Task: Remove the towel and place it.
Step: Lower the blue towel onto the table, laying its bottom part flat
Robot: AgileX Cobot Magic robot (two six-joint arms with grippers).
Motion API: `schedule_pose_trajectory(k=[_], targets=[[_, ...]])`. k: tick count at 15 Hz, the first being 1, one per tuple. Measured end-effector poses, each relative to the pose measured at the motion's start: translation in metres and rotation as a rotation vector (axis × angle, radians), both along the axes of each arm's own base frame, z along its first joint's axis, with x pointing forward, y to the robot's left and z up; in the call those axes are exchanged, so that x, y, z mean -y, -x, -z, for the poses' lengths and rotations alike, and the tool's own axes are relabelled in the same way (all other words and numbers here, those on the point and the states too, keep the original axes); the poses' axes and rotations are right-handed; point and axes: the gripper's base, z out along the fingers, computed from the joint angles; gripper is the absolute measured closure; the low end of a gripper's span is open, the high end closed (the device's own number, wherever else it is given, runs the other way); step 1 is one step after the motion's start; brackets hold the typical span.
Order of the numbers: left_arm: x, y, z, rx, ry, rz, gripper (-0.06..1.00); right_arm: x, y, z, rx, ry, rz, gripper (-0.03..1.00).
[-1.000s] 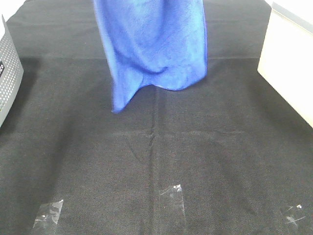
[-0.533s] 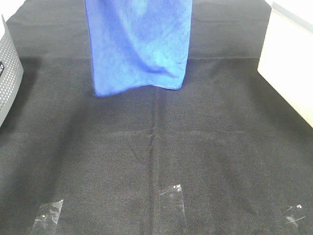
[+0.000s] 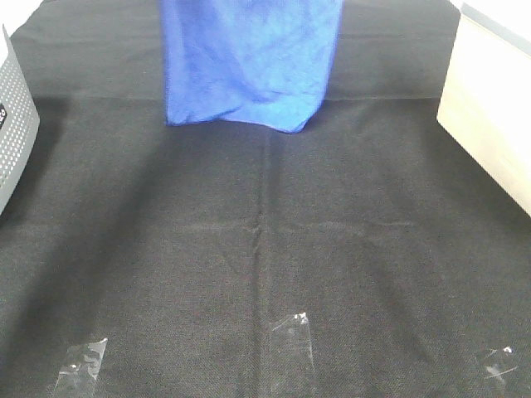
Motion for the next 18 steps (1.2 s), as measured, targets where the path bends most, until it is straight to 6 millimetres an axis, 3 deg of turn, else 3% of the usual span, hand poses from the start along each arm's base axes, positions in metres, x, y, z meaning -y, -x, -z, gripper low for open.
schedule_pose_trajectory(k=[2,7,13,18], targets=[[0.001,-0.005,0.009,-0.03,-0.005,-0.008,0.94,0.0,-0.003,0.005,-0.016,-0.02,-0.007,0.96],[-0.004,-0.007,0.009,-0.031,-0.006,-0.017,0.94,0.0,-0.003,0.005,-0.007,-0.037,-0.012,0.96],[-0.014,-0.002,-0.001,0.034,0.0,-0.017,0.94,0.0,0.009,-0.029,0.195,-0.072,-0.023,0.96],[-0.02,-0.002,-0.004,0.042,0.004,-0.026,0.94,-0.003,0.007,-0.026,0.142,-0.09,-0.038,0.96]])
